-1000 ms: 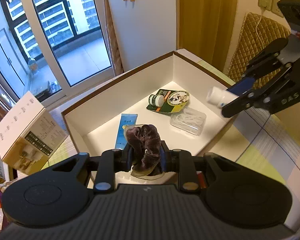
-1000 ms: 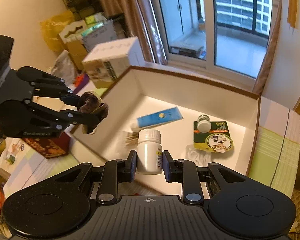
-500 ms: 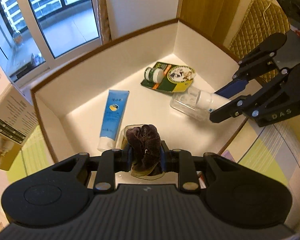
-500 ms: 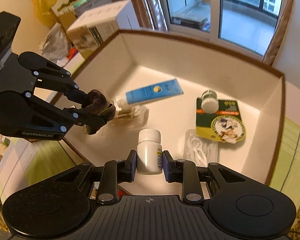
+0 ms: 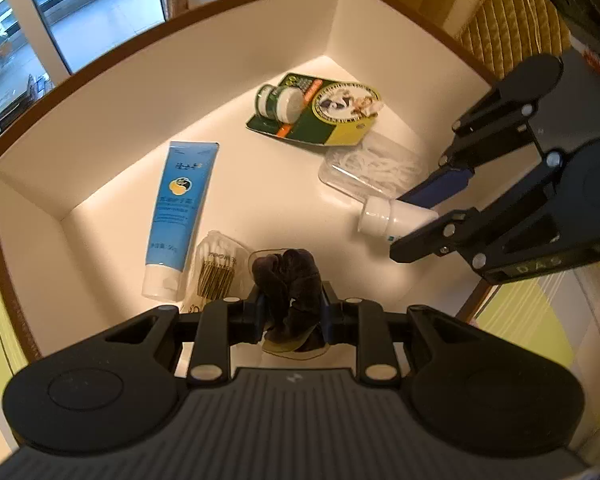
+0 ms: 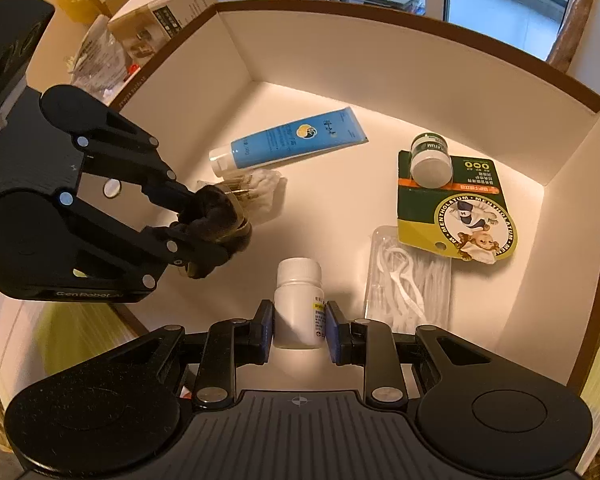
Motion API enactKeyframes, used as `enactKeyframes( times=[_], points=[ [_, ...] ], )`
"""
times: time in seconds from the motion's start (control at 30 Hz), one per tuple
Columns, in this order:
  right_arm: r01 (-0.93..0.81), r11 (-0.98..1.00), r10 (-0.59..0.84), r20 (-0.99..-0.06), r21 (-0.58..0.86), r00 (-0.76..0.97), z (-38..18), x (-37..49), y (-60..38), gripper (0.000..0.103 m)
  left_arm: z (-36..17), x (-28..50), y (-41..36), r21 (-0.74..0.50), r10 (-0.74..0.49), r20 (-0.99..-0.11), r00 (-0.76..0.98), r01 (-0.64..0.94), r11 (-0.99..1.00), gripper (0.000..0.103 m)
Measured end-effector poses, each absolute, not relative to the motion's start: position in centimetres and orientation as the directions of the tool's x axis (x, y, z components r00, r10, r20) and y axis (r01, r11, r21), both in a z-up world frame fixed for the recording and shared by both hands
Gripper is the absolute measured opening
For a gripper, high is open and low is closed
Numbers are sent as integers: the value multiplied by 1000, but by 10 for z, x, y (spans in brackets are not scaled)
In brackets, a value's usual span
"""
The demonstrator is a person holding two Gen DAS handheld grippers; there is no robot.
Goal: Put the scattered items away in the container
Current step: 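Open both tools to drop the scrunchie and pill bottle into the box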
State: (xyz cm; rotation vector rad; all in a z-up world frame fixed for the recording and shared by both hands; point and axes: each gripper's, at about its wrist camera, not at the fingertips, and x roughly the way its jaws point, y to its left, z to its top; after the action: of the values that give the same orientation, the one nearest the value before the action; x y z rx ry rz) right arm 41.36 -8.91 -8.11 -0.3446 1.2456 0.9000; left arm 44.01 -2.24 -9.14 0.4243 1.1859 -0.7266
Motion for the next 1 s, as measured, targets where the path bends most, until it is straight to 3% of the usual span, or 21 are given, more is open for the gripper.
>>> enactKeyframes(
  times=[0.73, 0.83, 0.9, 1.0],
  points=[
    [-689, 668, 395, -919, 282, 7, -104, 434, -83, 30, -120, 457, -31, -68, -213, -970, 119, 706, 705, 23],
    [-682, 667, 409, -913, 301, -3, -104, 436, -81, 30, -123, 459, -30, -81, -212, -971, 107, 692, 717, 30],
    [-684, 664, 416, -909, 303, 1, -103, 436, -80, 30, -123, 459, -30, -78, -213, -971, 111, 691, 718, 40],
    [-689, 660, 429, -903, 299, 18, -98, 434, -81, 70, -123, 460, -29, -73, -211, -970, 119, 686, 724, 47]
  ],
)
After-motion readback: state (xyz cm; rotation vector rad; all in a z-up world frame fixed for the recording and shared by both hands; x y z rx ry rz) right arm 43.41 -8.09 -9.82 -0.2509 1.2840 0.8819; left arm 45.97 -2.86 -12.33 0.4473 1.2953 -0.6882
